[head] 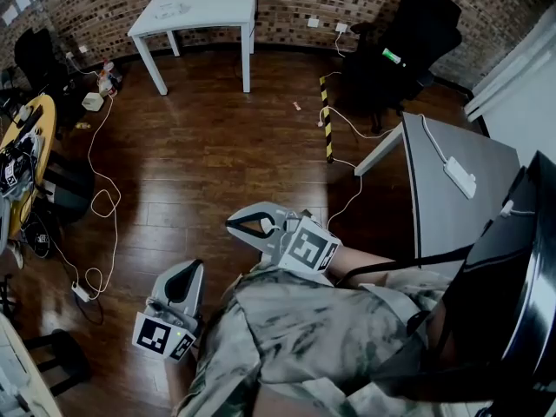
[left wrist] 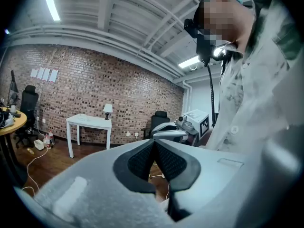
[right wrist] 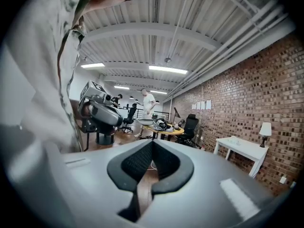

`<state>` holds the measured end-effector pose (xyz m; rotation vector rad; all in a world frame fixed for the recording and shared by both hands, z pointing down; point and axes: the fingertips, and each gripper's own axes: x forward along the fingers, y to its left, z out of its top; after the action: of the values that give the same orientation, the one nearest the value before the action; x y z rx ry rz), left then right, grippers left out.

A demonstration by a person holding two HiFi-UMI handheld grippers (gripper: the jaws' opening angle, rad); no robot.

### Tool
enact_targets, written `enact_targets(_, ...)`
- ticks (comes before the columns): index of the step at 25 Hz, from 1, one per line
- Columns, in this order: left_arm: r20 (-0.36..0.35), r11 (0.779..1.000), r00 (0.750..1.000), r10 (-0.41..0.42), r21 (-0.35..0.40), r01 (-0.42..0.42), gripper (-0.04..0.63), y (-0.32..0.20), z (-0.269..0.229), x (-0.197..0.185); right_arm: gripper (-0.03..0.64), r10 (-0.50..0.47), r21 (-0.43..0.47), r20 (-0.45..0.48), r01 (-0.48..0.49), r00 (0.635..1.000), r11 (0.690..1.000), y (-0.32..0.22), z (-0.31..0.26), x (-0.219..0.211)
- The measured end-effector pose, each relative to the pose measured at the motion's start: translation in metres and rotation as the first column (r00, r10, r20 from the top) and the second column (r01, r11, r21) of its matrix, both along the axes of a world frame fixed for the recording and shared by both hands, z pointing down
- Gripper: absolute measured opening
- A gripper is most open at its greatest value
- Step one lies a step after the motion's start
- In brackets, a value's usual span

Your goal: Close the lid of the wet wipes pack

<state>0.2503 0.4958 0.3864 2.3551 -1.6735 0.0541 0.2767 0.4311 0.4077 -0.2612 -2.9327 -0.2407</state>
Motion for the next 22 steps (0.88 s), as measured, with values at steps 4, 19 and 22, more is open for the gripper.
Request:
enact_targets(4,-0.001,1.0,1.0,-0.023,-0.005,0.023,0.002,-0.032,0.004,-0.002,0.006,-0.022,0.016,-0.008,0.022,1.0,1.0,-0.034,0.004,-0.001)
enact_targets(19,0.002,0.998,0.998,-0.065,-0.013,0.065,0.0,-0.247,0.005,-0.036,0.006,-0.058,-0.014,0.023,0.058,0.998,0.998,-0.24,0.009,-0.027)
enact_targets(22,0.008,0.997,0.997,-0.078,-0.014,0.078,0.0,-0.276,0.003,-0.043,0.006,-0.085,-0.006,0.004,0.085,0.996,0.996,-0.263,0.014,-0.027)
